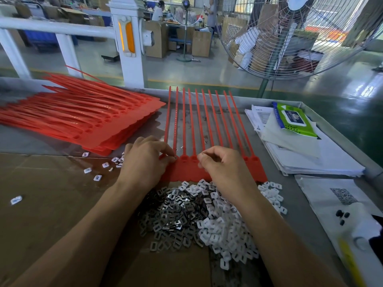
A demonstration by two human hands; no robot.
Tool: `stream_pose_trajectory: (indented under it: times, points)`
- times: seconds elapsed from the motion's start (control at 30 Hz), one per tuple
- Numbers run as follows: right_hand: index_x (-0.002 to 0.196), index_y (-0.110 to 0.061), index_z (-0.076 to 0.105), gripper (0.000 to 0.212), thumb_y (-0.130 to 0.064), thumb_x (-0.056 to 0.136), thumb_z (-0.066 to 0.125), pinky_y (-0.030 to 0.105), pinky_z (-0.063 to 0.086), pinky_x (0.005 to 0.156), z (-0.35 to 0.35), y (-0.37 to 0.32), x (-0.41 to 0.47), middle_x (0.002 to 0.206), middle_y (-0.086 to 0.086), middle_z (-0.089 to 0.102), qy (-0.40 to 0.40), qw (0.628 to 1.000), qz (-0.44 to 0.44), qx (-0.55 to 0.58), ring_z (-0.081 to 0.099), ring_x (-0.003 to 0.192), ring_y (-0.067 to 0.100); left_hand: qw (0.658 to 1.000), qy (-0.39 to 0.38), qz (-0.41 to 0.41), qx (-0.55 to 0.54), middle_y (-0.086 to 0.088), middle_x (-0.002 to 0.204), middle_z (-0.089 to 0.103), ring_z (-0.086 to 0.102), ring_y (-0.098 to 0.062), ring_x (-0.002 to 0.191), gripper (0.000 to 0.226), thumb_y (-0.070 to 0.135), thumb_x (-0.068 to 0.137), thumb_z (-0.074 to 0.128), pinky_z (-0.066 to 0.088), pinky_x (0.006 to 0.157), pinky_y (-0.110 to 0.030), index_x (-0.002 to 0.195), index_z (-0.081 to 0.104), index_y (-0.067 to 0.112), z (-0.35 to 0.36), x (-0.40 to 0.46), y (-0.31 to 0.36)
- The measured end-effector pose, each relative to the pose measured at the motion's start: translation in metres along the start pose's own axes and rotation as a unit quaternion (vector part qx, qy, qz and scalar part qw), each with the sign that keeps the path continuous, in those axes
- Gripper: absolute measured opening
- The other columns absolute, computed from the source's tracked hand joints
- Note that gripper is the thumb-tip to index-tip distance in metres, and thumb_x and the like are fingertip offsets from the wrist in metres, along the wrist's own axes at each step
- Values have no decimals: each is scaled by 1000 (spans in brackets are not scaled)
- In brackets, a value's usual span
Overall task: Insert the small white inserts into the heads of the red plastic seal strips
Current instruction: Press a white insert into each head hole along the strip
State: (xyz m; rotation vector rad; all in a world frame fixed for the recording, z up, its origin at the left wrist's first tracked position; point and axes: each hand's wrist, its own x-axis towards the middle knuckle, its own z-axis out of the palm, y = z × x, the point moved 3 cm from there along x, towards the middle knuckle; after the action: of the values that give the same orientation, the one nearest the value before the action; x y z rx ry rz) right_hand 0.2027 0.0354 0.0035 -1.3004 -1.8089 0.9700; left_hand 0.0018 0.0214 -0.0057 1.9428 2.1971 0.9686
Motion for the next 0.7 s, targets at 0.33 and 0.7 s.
stream_pose_trajectory:
  times: [0.33, 0.7]
  points:
    - [100, -28, 75, 11, -34, 100, 66, -2, 41, 65, 1, -5, -3, 85, -17, 72, -30, 998, -35, -39, 64, 83, -12, 1000, 2, -18, 14, 11, 108, 63, 48, -18, 114, 8, 38, 85, 76, 21, 88, -33, 93, 77, 39, 2, 1, 0]
    - [117, -41, 73, 41, -58, 80, 78, 23, 41, 96, 18, -23, -19, 113, -19, 61, -247, 920, -171, -252, 49, 111, 0, 999, -14, -44, -5, 7, 124, 62, 47, -21, 122, 15, 34, 86, 76, 27, 102, -42, 100, 76, 38, 2, 1, -6]
